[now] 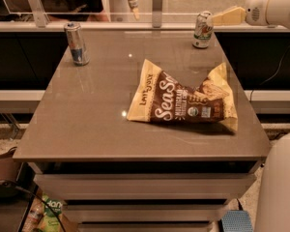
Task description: Move 7up can near redbull can
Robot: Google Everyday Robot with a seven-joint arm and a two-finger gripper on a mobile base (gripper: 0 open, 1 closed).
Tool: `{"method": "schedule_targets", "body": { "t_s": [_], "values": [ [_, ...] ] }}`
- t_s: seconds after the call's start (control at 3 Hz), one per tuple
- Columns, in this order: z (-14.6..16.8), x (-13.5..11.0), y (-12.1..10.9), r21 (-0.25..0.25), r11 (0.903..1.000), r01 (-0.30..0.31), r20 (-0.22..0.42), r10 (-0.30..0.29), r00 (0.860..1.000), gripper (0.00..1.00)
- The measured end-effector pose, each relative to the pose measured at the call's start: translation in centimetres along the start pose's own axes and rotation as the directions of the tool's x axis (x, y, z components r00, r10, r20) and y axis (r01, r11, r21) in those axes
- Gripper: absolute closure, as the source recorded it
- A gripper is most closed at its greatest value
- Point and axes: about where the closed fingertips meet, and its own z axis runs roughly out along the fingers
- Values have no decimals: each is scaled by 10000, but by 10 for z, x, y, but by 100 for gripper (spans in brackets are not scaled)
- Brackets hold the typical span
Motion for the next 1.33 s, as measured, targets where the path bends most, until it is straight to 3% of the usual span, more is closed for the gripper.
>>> {"method": "schedule_targets", "body": {
  "t_s": [0.67,1.33],
  "values": [
    [30,20,-16,320,9982,-502,-354,513,9981,0],
    [54,36,-10,107,9968,-787,-945,794,9924,0]
  ]
}}
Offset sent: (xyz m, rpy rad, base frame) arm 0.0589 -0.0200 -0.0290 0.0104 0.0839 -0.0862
